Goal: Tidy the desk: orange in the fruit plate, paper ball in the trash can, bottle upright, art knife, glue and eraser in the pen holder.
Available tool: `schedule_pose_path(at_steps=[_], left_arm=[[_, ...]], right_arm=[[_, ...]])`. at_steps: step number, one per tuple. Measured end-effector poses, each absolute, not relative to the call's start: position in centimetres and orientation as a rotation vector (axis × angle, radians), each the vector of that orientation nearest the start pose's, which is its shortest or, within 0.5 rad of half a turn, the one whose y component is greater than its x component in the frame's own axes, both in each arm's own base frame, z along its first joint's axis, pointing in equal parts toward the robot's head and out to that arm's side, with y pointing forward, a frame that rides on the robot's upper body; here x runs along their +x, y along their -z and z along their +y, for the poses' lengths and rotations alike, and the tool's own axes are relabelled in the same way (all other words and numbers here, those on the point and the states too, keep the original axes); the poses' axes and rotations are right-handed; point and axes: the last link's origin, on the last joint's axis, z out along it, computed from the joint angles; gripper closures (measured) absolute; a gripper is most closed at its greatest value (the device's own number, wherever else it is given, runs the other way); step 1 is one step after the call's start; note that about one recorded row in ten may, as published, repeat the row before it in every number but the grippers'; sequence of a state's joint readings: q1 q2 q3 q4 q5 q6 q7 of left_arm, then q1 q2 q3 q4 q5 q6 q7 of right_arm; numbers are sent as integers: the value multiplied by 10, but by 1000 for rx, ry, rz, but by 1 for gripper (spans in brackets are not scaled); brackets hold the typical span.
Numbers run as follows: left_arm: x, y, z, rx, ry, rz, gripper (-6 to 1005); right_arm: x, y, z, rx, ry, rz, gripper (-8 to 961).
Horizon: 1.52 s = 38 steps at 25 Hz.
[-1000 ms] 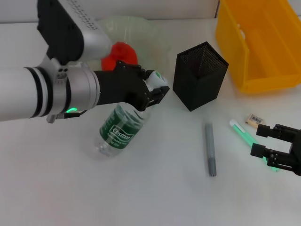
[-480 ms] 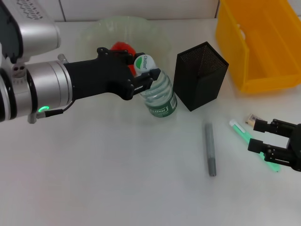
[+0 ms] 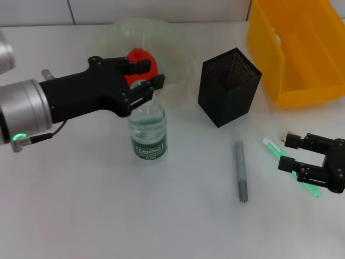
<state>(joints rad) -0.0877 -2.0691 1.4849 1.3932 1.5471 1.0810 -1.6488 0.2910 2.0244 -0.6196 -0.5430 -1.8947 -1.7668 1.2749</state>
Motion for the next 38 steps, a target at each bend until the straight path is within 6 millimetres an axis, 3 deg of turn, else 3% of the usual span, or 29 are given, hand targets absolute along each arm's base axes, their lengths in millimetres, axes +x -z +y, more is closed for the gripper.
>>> schedule_pose_path(at_steps=[4,5,8,15,18,23,24,30,37,38], left_arm=[[-199,-11,299,-2542,725,-427,597],[-213,-20,294,-2534,812,-444,632],[-228,-32,287,-2515,949,-460,738],[-246,-48,274,-2505,1263,-414,924],[-248,-49,272,-2509,1281,-427,999],[-261,-49,252,-2612,1314,-390,801],[-268,-39,241,-2669,1274,-359,761],[-280,-11,222,-2740,1229,-387,524],[-278,4,218,-2759,1228,-405,231],[-278,5,218,-2762,1226,-407,185]], right_arm=[[319,-20,245,-2599,-950,811,255],[318,-20,246,-2602,-952,807,255],[317,-19,248,-2604,-954,803,255],[308,-16,257,-2612,-972,782,255],[307,-16,259,-2612,-978,784,255],[301,-23,267,-2584,-1030,776,255],[301,-23,267,-2584,-1030,776,255],[280,-36,284,-2626,-1097,705,256],[246,-70,310,-2722,-1023,674,256],[233,-81,315,-2760,-968,658,256]])
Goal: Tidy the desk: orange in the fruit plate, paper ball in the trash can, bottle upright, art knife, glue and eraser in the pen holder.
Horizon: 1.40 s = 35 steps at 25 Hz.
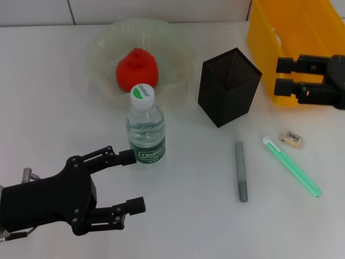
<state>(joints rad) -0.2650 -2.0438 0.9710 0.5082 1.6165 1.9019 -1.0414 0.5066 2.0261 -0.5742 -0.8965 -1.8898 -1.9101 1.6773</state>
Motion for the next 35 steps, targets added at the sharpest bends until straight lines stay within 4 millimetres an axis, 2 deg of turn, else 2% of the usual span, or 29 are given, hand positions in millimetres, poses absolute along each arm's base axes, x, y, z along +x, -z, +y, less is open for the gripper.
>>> schedule_pose_path(at_steps=[1,2,4,5,6,7,8,9,10,14,15,16,17,18,21,22,23,25,27,32,35], left_arm=[[-278,6,218,-2763,1225,-408,139],[-277,6,218,-2766,1226,-413,139],[-277,6,219,-2769,1227,-415,139],[-277,6,219,-2769,1227,-415,139],[-277,6,219,-2770,1227,-414,140],[-276,7,220,-2770,1230,-412,140],[-276,7,220,-2770,1231,-411,140],[-275,7,221,-2770,1232,-411,140],[-275,7,221,-2770,1232,-411,140],[-274,9,223,-2768,1222,-415,140],[-273,10,225,-2772,1227,-413,139],[-273,10,225,-2772,1227,-413,139],[-272,11,225,-2776,1230,-419,139],[-272,11,225,-2776,1230,-419,139],[-271,13,226,-2776,1224,-427,139],[-271,14,226,-2776,1221,-429,139],[-271,14,226,-2777,1220,-430,140],[-270,14,227,-2779,1221,-428,140],[-270,15,227,-2780,1224,-429,140],[-267,18,229,-2786,1240,-441,140],[-267,18,229,-2787,1240,-442,139]], right_arm=[[233,-81,315,-2760,-968,658,256],[220,-89,318,-2814,-891,663,256],[214,-91,319,-2843,-831,683,256],[204,-97,321,-2870,-681,733,256],[204,-97,321,-2870,-681,733,256],[198,-103,322,-2853,-525,781,256],[198,-103,322,-2853,-525,781,256],[195,-108,320,-2820,-371,802,256],[195,-108,320,-2820,-371,802,256],[195,-114,317,-2729,-90,850,256],[197,-112,317,-2682,33,900,256],[197,-112,317,-2682,33,900,256],[199,-107,320,-2636,128,946,256],[199,-107,320,-2636,128,946,256],[204,-94,325,-2557,295,1000,256],[206,-85,328,-2524,381,1017,256],[206,-85,328,-2524,381,1017,256],[210,-70,331,-2500,433,1056,256],[211,-66,332,-2498,441,1065,257],[217,-39,342,-2527,484,1088,257],[216,-32,345,-2539,493,1084,257]])
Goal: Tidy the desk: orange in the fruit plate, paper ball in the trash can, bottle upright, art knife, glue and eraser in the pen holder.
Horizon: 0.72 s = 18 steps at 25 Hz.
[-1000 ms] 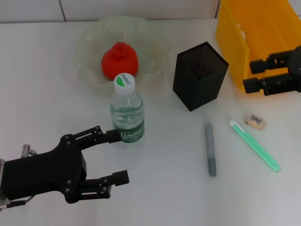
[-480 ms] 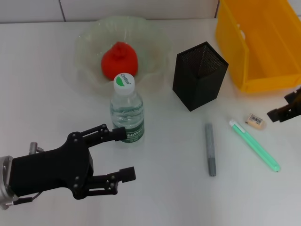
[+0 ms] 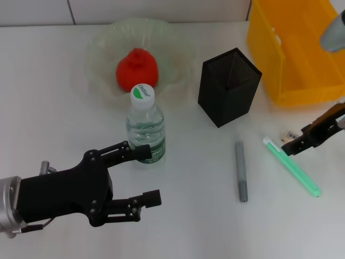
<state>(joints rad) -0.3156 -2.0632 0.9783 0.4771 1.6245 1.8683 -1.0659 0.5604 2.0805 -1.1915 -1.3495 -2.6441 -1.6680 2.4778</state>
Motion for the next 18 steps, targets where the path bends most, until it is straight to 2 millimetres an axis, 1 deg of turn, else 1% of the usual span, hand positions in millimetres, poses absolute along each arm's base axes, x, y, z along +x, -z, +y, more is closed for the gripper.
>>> schedule_pose_path(at_steps=[2,5,7,9,12,17,18], left_arm=[[-266,19,229,-2787,1241,-442,139],[-266,19,229,-2787,1243,-441,139],[-265,20,229,-2787,1245,-440,139],[-265,20,229,-2787,1247,-440,139],[-265,21,230,-2786,1248,-441,139],[-264,23,231,-2786,1249,-437,140],[-264,23,231,-2786,1249,-438,139]], right_arm=[[214,-21,350,-2554,512,1068,257],[213,-16,352,-2560,515,1065,257],[213,-8,358,-2571,524,1074,257],[213,-5,359,-2572,525,1076,257],[214,5,364,-2578,543,1079,255],[212,14,365,-2574,573,1068,428],[212,14,365,-2574,573,1068,429]])
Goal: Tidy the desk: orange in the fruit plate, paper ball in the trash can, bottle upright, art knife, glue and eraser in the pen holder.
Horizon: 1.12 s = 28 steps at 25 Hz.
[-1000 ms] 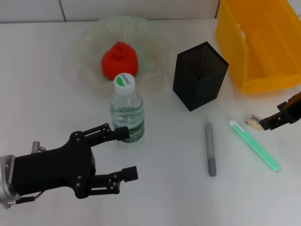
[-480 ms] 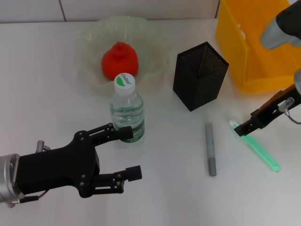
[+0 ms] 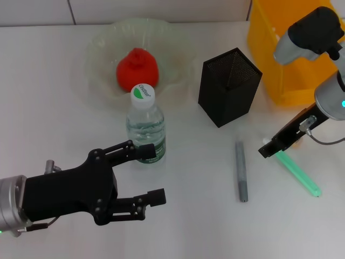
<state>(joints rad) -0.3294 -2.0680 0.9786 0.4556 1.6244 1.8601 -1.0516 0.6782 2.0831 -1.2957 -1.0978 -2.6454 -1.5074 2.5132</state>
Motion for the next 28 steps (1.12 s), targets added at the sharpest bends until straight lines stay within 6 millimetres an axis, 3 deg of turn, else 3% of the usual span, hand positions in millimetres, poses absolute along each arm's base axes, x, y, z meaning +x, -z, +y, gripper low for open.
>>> schedule_pose_path(at_steps=[21,28], left_arm=[[-265,23,237,-2778,1219,-437,139],[-265,24,239,-2775,1202,-438,139]], right_arm=[[207,25,374,-2546,630,1035,437],[208,26,376,-2536,662,1031,550]])
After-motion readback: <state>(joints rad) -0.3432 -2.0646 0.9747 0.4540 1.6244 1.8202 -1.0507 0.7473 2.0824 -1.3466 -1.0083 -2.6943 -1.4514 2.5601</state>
